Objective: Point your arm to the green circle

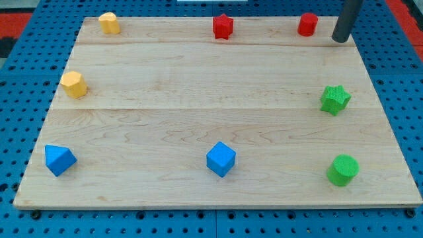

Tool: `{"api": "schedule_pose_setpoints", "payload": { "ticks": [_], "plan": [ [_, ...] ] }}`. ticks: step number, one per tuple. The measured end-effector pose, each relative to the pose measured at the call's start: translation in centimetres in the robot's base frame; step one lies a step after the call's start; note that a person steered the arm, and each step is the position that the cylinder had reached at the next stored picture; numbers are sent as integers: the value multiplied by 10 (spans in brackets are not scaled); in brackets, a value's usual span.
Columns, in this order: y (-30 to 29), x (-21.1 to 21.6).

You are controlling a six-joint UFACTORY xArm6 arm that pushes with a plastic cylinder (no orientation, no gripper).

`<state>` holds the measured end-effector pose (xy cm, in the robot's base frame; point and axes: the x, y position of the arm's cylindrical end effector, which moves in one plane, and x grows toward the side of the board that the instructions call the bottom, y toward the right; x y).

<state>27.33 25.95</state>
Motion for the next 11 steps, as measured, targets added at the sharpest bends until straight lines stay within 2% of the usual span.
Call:
{"api": "schedule_pose_setpoints", "payload": {
  "ticks": [2, 3, 4, 5, 6, 7, 8, 9, 10, 11],
  "plan": [
    [26, 97],
    [7, 130],
    [-3, 156],
    [-38, 128],
    [-153, 93],
    [-272, 93],
    [-307, 126],
    [-201, 175],
    [-109, 197],
    [-1, 255]
  ]
}}
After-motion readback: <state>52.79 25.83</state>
